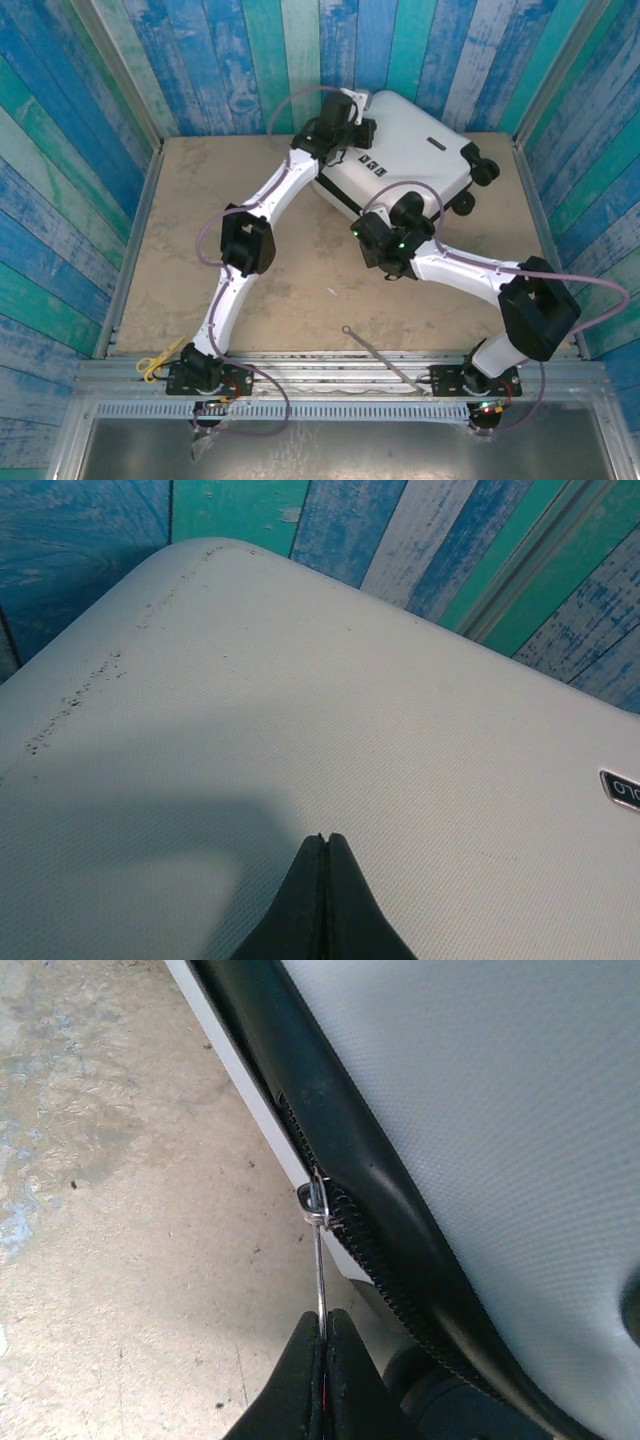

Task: Pack the luggage

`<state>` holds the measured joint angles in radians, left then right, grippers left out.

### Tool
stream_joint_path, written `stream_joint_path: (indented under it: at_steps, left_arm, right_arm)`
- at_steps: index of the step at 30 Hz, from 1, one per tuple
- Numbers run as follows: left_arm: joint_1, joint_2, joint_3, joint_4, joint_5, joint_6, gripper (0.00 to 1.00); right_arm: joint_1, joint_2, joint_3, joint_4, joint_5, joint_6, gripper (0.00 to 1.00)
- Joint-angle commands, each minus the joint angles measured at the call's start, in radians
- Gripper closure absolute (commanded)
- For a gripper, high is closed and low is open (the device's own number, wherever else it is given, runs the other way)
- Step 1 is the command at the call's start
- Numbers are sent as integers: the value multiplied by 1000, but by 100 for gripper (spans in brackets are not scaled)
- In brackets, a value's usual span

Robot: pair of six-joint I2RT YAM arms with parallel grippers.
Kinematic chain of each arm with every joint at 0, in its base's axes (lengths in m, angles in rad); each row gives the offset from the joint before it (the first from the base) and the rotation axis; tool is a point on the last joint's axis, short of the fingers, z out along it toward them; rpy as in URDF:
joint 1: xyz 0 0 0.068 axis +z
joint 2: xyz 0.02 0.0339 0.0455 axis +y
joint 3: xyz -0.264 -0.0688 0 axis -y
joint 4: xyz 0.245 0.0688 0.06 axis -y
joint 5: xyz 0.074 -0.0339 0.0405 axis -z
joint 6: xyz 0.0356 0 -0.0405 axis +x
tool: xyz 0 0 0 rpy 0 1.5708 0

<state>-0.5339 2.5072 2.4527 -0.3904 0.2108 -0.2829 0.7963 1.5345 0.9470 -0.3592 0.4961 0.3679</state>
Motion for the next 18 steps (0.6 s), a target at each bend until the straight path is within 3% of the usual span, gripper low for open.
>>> stream_joint_path:
  at_steps: [1, 5, 11, 18]
  left_arm:
    - [20, 236, -160, -349, -11, -41, 100]
    - [32, 220, -196, -331, 3, -55, 100]
    - [37, 206, -224, -324, 9, -61, 100]
    - [36, 180, -274, -286, 5, -66, 100]
  right_arm:
    - [43, -89, -73, -278, -17, 160, 99]
    - [73, -166, -187, -242, 32, 314, 100]
    - [78, -487, -455, -125, 69, 538, 99]
    - [-7, -811, -585, -186, 24, 536, 100]
